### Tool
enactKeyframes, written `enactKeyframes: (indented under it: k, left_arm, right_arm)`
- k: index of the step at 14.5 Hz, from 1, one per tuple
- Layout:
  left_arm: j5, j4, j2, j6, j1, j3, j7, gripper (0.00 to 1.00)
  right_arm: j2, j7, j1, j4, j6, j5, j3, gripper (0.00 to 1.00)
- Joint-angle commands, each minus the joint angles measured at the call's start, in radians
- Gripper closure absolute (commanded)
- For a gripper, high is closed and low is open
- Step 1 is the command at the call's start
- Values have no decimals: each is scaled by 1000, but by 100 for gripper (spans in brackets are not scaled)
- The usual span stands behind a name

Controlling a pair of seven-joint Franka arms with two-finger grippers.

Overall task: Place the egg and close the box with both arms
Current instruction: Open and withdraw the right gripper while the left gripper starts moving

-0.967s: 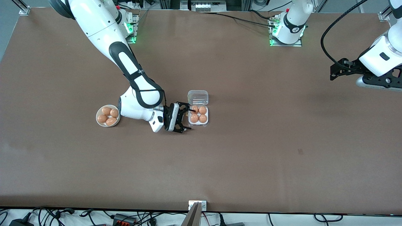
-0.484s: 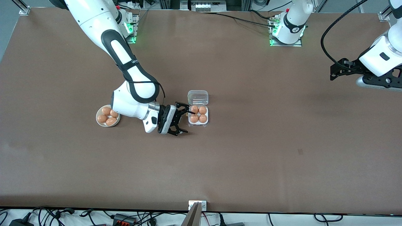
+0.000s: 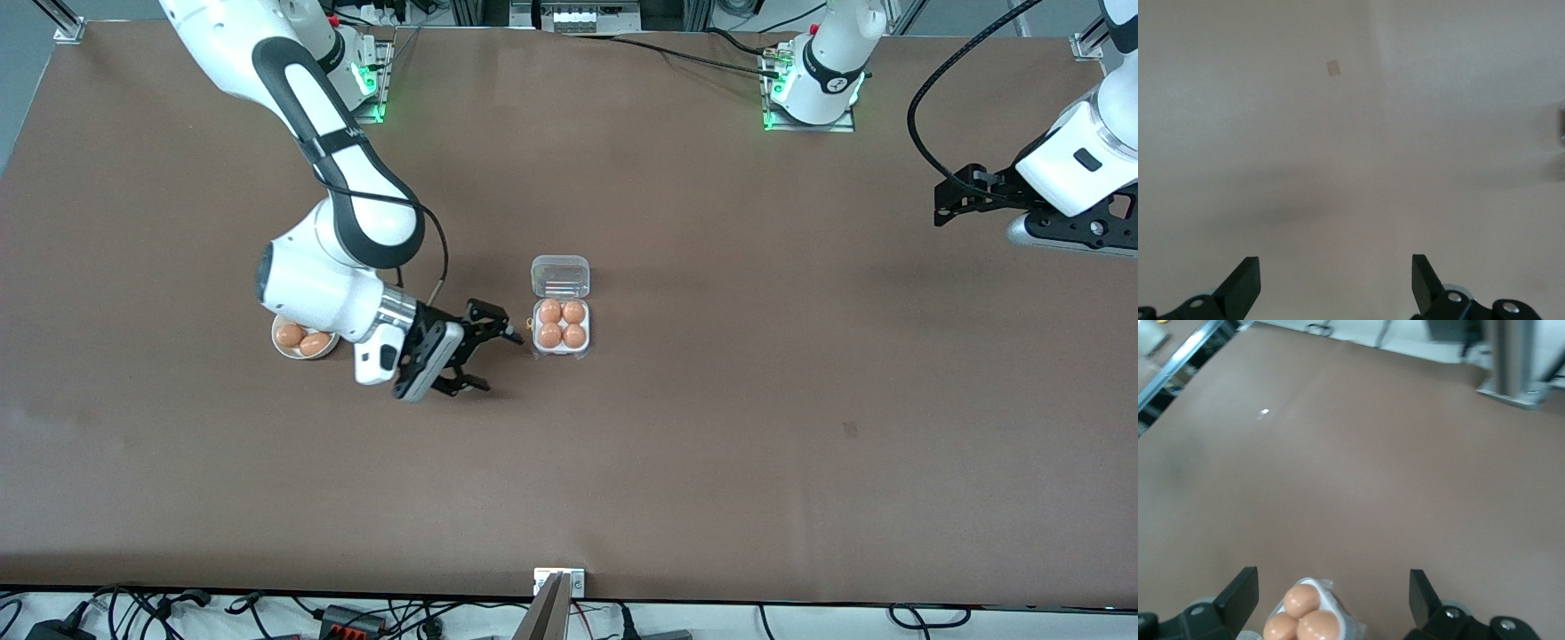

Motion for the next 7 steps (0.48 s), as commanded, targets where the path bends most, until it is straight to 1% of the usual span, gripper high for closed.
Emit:
enactKeyframes:
  k: [1, 2, 4, 6, 7]
  left_arm:
    - [4, 35, 17, -36, 0, -1, -8, 0]
    - [4, 35, 18, -39, 1, 0, -7, 0]
    - [6, 35, 17, -43, 1, 0, -7, 0]
    - [6, 35, 20, -68, -2, -1, 1, 0]
    - [6, 35, 37, -73, -5, -1, -4, 0]
  right_arm:
    - [-3, 260, -24, 107, -139, -132, -32, 0]
    - [-3, 340, -31, 145, -207, -170, -52, 0]
    - [7, 521, -34, 234, -363, -245, -116, 0]
    - [7, 635, -45, 296, -548, -256, -189, 0]
    - [7, 675, -47, 325, -627, -256, -225, 0]
